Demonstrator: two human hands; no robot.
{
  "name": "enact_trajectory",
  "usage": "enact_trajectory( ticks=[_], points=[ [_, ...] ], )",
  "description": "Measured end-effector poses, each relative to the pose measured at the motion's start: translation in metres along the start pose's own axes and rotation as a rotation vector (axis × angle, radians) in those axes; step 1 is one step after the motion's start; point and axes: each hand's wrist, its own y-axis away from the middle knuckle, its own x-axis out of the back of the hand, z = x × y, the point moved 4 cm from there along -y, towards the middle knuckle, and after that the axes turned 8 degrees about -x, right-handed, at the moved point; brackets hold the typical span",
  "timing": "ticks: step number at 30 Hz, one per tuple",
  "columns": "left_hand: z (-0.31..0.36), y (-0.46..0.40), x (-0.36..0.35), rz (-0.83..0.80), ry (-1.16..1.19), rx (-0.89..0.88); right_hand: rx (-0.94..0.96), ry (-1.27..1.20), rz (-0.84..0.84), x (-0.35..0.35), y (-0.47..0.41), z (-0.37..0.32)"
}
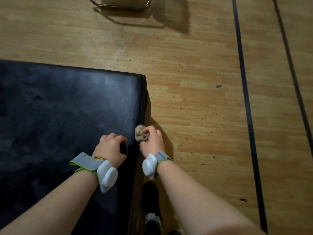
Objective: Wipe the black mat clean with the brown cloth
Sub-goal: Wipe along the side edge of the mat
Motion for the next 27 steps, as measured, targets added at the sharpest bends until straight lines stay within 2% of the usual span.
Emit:
enact_trajectory(
  ticks=[4, 6, 11, 17, 20, 27],
  points=[
    [0.001, 0.01, -0.009, -0.012, 0.001, -0.009, 0.106, 0.097, -0.1, -0.026, 0.054, 0.025],
    [0.002, 0.015, -0.015, -0.031, -0.002, -0.005, 0.097, 0.138, -0.115, -0.027, 0.059, 0.027],
    [0.0, 0.025, -0.022, -0.013, 0.002, 0.009, 0.027, 0.043, -0.006, -0.002, 0.024, 0.016],
    [-0.01, 0.042, -0.027, 0.011, -0.013, 0.029, 0.005, -0.136, 0.15, 0.001, 0.03, 0.024],
    [-0.014, 0.053, -0.031, 0.033, 0.005, 0.041, 0.011, -0.136, 0.087, -0.013, 0.035, 0.024],
    [-0.018, 0.084, -0.053, 0.034, 0.004, 0.04, 0.082, 0.08, -0.043, -0.039, 0.087, 0.05]
  ],
)
